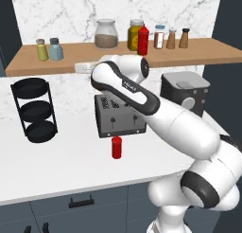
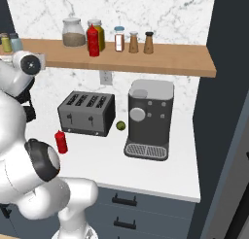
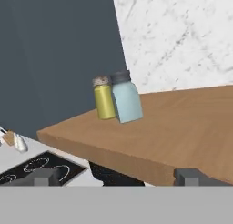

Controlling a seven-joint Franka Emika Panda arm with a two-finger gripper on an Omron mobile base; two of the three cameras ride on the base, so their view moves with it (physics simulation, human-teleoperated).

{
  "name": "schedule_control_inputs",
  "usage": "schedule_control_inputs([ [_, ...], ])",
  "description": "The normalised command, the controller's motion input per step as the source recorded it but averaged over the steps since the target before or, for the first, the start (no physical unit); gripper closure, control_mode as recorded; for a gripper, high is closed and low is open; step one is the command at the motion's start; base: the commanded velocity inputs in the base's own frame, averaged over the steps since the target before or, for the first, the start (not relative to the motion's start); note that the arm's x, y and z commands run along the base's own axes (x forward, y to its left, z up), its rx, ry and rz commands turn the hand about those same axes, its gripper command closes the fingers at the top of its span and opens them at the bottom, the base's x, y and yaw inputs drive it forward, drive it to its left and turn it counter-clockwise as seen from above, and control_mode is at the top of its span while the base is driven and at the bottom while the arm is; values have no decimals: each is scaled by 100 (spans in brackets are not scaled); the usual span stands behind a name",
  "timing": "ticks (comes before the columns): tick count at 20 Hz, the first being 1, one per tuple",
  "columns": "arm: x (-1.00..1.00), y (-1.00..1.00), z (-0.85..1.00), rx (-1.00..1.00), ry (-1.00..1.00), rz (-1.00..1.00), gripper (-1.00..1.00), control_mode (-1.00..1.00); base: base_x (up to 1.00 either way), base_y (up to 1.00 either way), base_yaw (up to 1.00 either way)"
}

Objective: Put the shaker and condiment bottle from the counter next to their counterparts in the cabinet.

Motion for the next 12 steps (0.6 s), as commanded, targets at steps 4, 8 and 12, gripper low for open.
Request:
schedule_control_inputs([
  [4, -79, -24, 1, 19, 5, -26, -100, -100, 0, 0, 0],
  [8, -85, -24, 1, 21, 3, -26, -100, -100, 0, 0, 0],
  [12, -81, -15, 0, 18, 4, -31, -100, -100, 0, 0, 0],
])
